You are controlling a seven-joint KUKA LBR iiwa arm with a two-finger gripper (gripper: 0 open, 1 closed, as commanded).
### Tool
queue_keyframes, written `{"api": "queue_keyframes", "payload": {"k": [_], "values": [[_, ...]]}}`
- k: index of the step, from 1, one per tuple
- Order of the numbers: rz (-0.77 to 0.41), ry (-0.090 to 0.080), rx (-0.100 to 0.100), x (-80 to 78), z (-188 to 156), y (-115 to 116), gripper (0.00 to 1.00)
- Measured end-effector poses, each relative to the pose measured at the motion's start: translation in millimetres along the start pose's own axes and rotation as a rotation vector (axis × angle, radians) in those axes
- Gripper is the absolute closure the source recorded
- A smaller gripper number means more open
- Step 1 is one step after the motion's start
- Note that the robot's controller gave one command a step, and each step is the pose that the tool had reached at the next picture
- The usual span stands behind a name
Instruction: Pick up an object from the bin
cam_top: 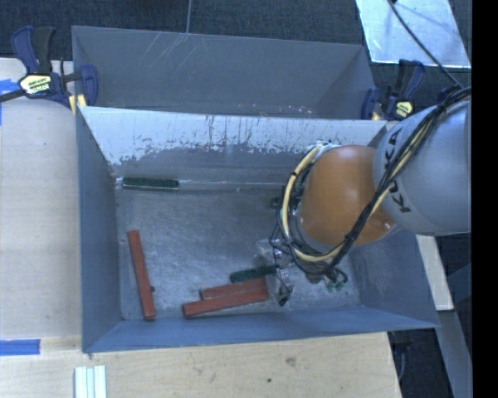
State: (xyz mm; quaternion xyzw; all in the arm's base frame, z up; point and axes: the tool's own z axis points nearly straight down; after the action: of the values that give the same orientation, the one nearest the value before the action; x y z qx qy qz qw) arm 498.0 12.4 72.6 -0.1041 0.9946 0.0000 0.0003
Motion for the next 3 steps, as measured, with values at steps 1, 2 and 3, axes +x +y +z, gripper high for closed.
{"api": "queue_keyframes", "payload": {"k": [1,2,3], "values": [[-0.334,-0.010,0.001,-28.7,-54,46,1.00],[-0.653,-0.010,0.002,-23.1,-3,45,1.00],[-0.651,-0.014,0.005,-24.2,-2,44,0.00]]}}
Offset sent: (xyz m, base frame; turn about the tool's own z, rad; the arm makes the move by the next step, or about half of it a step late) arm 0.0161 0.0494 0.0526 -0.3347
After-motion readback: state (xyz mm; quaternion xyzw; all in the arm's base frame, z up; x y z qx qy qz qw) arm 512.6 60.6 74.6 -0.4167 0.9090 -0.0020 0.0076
